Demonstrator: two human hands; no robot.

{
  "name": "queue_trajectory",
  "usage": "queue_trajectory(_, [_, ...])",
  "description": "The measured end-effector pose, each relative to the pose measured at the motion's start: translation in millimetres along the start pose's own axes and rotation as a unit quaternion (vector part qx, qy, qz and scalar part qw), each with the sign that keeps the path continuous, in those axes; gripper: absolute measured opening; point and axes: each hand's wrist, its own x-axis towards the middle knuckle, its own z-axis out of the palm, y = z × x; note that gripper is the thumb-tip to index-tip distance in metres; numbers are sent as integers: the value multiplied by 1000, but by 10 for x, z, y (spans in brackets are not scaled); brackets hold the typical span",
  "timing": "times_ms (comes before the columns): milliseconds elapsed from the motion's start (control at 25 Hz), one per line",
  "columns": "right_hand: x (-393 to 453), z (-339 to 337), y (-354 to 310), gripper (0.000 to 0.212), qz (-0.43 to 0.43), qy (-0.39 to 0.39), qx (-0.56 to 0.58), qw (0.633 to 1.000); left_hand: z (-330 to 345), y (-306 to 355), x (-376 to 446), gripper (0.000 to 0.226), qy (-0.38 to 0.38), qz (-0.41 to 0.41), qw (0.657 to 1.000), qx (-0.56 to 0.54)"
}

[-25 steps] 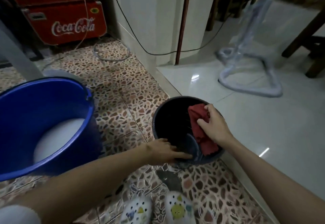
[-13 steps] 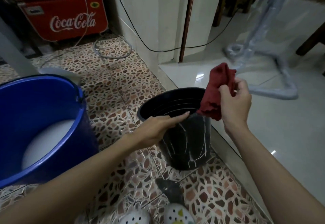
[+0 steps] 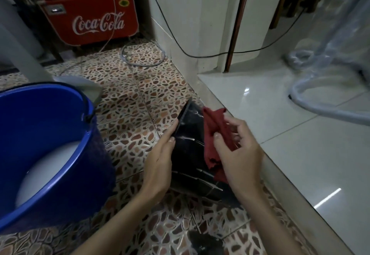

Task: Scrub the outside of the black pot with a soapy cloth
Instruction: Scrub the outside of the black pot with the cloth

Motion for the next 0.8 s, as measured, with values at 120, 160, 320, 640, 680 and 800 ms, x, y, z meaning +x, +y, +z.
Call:
queue_trajectory(120, [-187, 283, 95, 34, -99, -47, -75, 991, -49, -145, -98, 42, 72, -45, 993, -77])
queue_trajectory(160, [-271, 340, 138, 34, -125, -63, -98, 985, -59, -190, -137, 43, 89, -50, 991, -89])
queue_trajectory(320, [-539, 472, 273, 33, -185, -93, -167, 964, -53, -278, -267, 46, 89, -52, 990, -95])
queue_trajectory(640, [-707, 753, 362, 45, -229, -115, -301, 919, -87, -291, -242, 54, 71, -70, 995, -20])
queue_trajectory(680, [-703, 777, 340, 45, -230, -102, -310, 917, -83, -301, -242, 57, 73, -76, 994, -20])
queue_trajectory(800, [-631, 832, 314, 43, -242, -76, -347, 903, -72, -291, -264, 61, 89, -86, 992, -14])
